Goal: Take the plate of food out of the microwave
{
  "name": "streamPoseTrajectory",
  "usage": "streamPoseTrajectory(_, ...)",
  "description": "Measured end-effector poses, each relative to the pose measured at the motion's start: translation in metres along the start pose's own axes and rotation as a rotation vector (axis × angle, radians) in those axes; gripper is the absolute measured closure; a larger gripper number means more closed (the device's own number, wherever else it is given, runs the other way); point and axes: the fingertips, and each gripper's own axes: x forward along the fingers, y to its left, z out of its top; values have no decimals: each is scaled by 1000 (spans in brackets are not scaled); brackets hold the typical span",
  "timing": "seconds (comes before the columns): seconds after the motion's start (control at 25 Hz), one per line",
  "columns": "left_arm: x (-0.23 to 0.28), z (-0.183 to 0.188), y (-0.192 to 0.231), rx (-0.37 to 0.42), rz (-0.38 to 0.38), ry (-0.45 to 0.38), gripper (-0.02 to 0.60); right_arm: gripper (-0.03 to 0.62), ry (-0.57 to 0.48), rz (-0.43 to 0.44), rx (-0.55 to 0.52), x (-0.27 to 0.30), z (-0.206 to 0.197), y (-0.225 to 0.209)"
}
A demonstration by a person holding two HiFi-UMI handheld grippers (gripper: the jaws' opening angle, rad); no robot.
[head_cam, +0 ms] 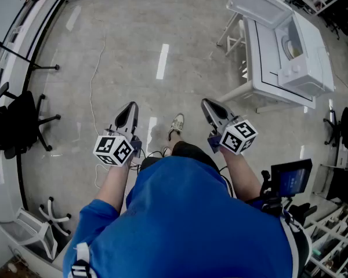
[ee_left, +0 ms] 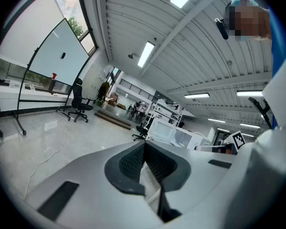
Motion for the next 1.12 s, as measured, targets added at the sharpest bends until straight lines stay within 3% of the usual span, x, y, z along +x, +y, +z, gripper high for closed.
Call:
streamPoseTrajectory(0.56,108,54,43,44,5,-13,572,592,-44,32,9,88,70,-68)
streamPoseTrajectory(0.92,212,66,37,60,-92,6,572,592,-107,-10,10,112,110,-137)
streamPoseTrajectory(1.12,265,72,21,69,-190,54,572,592,-108,-120,43,100,122,-169)
